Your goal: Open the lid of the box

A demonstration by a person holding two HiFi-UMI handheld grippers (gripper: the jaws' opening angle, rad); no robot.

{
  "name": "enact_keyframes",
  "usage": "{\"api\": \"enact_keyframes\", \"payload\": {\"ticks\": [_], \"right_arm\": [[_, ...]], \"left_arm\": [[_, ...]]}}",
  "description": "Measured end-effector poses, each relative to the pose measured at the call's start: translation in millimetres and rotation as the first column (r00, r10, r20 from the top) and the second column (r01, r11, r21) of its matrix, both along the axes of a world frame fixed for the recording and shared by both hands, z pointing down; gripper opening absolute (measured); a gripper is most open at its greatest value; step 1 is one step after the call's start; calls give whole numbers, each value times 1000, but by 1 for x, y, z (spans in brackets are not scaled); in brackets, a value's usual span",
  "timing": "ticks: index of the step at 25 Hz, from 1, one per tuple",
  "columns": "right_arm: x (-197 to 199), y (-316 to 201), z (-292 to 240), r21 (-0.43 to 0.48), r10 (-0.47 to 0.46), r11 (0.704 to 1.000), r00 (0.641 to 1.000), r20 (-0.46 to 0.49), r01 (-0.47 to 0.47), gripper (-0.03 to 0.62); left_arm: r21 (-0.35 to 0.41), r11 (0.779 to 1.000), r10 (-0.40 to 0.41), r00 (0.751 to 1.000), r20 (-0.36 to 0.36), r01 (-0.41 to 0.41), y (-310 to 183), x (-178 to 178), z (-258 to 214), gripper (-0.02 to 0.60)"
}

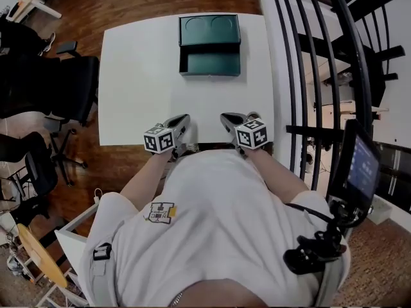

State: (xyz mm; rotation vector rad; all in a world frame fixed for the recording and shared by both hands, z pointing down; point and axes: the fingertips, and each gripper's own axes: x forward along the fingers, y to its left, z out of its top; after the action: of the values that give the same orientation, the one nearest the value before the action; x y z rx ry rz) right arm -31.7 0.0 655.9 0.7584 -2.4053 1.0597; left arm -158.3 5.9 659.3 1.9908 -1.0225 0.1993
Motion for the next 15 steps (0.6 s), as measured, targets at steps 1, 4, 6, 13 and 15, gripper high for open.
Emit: {"api": "enact_keyframes", "payload": {"ticks": [1,4,6,13,15], "right_arm": [[-1,4,1,-4,5,1000,1000,-4,-5,0],[-1,0,-2,3,14,1000,1000,-9,-14,0],[0,-6,-4,11,20,1000,1000,-13,-19,0],[6,-16,-7,20,50,999,999,-9,-50,0],[4,-19,-9,22,54,998,998,-7,-54,0]], "left_arm": [[-4,1000,9,1000,0,-9,3,1,0,0],[-12,999,32,999,11,-32,1,5,-2,0],[-8,999,43,999,9,-43,-2,6,-3,0],[-13,999,45,999,-2,-45,-3,9,0,0],[-12,999,44,999,-3,-44,-4,8,-1,0]]}}
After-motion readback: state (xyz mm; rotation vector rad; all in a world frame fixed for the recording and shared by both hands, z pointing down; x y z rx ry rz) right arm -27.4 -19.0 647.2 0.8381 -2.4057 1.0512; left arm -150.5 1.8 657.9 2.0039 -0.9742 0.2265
